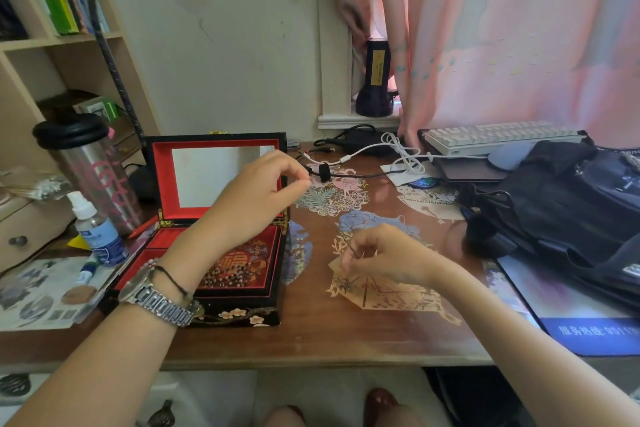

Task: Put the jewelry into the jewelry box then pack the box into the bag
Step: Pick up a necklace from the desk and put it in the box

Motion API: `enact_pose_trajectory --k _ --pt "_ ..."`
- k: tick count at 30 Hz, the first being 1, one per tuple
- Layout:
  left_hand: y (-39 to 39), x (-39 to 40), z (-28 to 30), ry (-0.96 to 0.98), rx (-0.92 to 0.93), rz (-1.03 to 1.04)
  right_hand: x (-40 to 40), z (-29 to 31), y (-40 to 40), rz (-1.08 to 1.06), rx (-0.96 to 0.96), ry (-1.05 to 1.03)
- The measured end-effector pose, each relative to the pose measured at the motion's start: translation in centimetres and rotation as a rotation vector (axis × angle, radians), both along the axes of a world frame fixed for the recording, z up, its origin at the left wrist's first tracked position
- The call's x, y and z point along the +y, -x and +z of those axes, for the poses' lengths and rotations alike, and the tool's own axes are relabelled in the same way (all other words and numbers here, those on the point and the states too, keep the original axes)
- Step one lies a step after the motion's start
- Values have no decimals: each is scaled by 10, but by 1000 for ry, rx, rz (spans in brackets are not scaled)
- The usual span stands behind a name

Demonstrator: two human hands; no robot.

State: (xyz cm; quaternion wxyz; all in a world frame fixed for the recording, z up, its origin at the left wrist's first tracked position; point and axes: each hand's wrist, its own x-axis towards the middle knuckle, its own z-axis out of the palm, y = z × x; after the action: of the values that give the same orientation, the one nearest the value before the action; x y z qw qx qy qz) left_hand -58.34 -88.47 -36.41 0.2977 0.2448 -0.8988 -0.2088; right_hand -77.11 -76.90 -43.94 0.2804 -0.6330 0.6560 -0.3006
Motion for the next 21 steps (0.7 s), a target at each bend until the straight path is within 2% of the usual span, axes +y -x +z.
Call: enact_pose_trajectory --k 3,10,21 --pt "-8 -6 1 -16 35 44 1 2 3 -33 -21 -17" --pt "-27 -15 -8 -93 8 60 -1 30 15 -111 121 104" --pt "-34 -10 -11 -176 1 11 -8 110 -2 -84 13 381"
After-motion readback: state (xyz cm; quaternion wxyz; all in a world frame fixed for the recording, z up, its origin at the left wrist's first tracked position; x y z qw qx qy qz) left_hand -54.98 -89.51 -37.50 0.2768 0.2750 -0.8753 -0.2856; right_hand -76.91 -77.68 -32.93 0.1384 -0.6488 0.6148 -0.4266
